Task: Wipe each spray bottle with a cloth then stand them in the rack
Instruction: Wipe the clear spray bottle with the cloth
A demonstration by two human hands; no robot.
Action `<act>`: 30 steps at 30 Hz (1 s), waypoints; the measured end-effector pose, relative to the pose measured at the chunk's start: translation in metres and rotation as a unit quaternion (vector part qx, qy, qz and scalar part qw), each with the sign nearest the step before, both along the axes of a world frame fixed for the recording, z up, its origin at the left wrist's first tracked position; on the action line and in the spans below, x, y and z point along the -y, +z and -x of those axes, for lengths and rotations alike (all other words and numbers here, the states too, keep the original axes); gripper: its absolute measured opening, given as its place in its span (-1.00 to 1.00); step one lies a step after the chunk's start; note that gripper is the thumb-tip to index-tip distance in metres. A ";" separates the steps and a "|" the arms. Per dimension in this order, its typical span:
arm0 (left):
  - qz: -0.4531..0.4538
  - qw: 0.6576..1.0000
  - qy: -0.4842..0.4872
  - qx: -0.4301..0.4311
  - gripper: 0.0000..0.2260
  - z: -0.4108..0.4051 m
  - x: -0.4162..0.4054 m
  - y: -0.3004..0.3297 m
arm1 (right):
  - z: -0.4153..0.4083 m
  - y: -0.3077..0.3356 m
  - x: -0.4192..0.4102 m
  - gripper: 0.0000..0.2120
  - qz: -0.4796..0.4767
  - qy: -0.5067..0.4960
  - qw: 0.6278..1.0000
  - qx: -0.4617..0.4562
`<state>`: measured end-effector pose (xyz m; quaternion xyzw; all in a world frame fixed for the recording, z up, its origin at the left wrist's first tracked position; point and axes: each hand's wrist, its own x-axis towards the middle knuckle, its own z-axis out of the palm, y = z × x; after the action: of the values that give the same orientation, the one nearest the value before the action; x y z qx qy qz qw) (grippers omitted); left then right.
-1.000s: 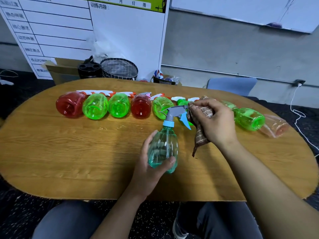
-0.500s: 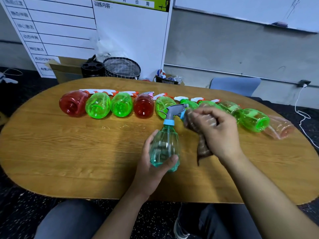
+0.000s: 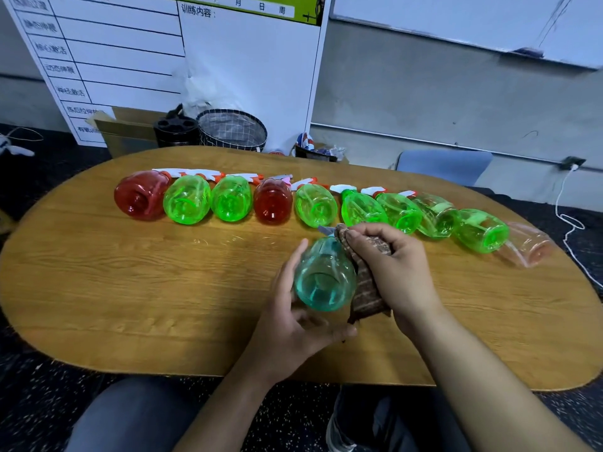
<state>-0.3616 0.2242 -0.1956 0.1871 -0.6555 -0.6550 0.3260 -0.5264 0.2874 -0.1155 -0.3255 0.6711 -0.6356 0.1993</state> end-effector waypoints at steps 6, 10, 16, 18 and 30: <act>0.200 0.972 0.116 0.038 -0.08 0.005 0.004 0.003 | -0.011 0.006 -0.007 -0.95 0.022 0.005 1.000 0.009; 0.252 0.951 0.171 0.044 -0.14 0.003 0.003 0.015 | -0.019 0.016 -0.036 -0.94 0.037 -0.011 0.980 -0.197; 0.283 0.939 0.186 0.055 -0.16 0.001 0.003 0.017 | -0.029 0.015 -0.055 -0.89 -0.010 -0.039 0.922 -0.385; 0.282 0.937 0.198 0.055 -0.17 0.001 0.003 0.019 | -0.033 0.016 -0.049 -0.89 -0.017 -0.046 0.918 -0.394; 0.258 0.941 0.211 0.059 -0.30 0.000 0.000 0.025 | -0.064 0.013 -0.034 -0.88 -0.008 0.014 0.888 -0.459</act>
<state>-0.3615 0.2241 -0.1703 0.2689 -0.7657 -0.3678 0.4540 -0.4624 0.3212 -0.1028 -0.5882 0.6884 -0.4071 -0.1196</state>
